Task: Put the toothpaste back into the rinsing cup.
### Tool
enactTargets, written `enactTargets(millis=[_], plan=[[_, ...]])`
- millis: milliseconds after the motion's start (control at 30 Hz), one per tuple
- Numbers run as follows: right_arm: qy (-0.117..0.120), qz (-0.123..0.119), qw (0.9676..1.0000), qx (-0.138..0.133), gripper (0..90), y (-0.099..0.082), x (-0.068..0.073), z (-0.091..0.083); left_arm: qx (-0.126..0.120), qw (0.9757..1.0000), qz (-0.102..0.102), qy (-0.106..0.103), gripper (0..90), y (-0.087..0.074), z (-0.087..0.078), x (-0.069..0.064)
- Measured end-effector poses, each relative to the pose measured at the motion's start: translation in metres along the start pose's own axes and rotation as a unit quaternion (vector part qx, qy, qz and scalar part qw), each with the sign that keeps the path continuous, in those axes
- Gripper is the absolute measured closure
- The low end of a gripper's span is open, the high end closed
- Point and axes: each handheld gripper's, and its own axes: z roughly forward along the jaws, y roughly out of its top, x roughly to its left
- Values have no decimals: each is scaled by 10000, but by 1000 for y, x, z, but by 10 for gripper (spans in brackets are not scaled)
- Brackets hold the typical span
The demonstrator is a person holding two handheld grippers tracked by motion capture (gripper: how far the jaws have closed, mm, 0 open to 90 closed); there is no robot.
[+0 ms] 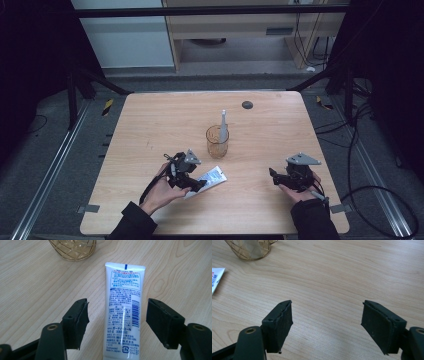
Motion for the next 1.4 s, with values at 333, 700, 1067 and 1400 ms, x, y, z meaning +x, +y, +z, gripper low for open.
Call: enactTargets(millis=[333, 700, 1067, 1400], plan=[[-20, -12, 10000, 37, 248, 0, 0, 1, 357, 9991, 224, -56, 326, 10, 16, -4], [-1, -37, 10000, 83, 248, 0, 0, 3, 644, 9971, 373, -139, 359, 16, 32, -7], [21, -25, 9999, 113, 248, 0, 1, 4, 833, 9955, 335, -310, 409, 18, 42, -4], [4, -48, 9999, 131, 248, 0, 1, 5, 1002, 9938, 353, -332, 393, 21, 49, -4]])
